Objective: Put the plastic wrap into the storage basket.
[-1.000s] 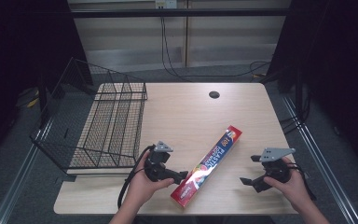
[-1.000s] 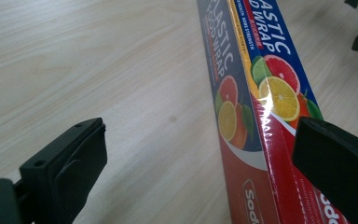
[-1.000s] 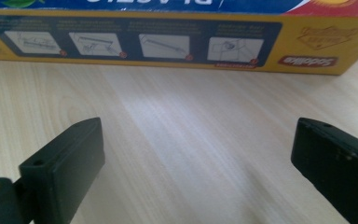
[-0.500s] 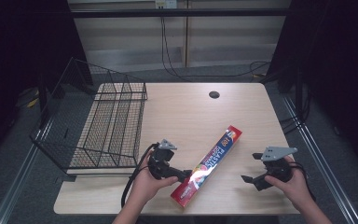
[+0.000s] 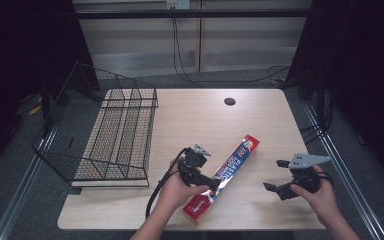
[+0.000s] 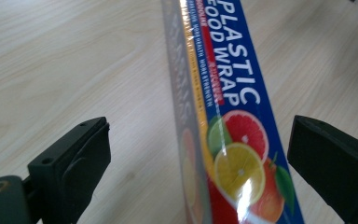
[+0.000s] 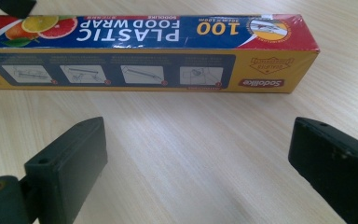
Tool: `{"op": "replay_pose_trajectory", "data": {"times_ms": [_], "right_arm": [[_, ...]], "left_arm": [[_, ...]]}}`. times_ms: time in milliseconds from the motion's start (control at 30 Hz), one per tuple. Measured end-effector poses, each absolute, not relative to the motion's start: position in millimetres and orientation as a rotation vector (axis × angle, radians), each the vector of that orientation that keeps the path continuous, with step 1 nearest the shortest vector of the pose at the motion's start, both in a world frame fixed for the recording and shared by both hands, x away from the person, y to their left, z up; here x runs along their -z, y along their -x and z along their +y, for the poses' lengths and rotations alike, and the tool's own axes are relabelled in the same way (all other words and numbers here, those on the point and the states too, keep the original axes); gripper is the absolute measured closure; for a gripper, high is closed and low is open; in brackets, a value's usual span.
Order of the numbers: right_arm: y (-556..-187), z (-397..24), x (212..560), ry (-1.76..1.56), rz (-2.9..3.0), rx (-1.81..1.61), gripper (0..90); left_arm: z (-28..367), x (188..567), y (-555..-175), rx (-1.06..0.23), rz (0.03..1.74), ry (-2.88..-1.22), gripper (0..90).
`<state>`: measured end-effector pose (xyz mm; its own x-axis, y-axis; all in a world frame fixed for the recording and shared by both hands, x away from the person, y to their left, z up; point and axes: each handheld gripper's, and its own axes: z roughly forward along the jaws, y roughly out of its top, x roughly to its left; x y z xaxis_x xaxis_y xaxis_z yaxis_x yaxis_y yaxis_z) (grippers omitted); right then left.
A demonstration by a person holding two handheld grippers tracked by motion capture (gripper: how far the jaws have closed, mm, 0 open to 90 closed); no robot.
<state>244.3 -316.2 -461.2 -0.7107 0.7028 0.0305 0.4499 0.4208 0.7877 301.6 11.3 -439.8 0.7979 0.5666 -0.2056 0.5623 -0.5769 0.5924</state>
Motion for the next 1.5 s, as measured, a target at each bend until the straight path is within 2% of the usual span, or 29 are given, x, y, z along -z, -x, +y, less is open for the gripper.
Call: {"op": "replay_pose_trajectory", "data": {"times_ms": [467,500,733,767,800,867,900,933,1200,1500], "right_arm": [[-244,-319,460,-1.017,2.348,-1.183,4.2],[-244,-320,460,-1.016,2.355,-1.186,4.2],[-243,-322,460,-1.025,2.343,-1.193,4.2],[-243,-322,459,-1.023,2.342,-1.196,4.2],[-243,-322,459,-1.023,2.341,-1.2,4.2],[-243,-323,459,-1.025,2.339,-1.2,4.2],[-243,-323,460,-1.029,2.337,-1.196,4.3],[-243,-322,460,-1.028,2.337,-1.199,4.3],[-243,-322,460,-1.028,2.335,-1.202,4.3],[-244,-322,460,-1.017,2.336,-1.217,4.2]], "left_arm": [[-31,451,-318,0.013,0.835,-2.441,9.2],[-33,452,-319,0.013,0.824,-2.46,12.6],[-47,461,-323,0.049,0.836,-2.546,17.3],[-49,461,-324,0.063,0.842,-2.561,18.9],[-51,462,-324,0.088,0.864,-2.561,24.5],[-54,462,-326,0.098,0.852,-2.582,25.4],[-55,462,-326,0.123,0.871,-2.585,30.5],[-57,461,-326,0.13,0.887,-2.591,30.9],[-67,450,-329,0.084,0.913,-2.717,40.8],[-53,430,-341,0.151,0.93,-2.768,42.6]]}}
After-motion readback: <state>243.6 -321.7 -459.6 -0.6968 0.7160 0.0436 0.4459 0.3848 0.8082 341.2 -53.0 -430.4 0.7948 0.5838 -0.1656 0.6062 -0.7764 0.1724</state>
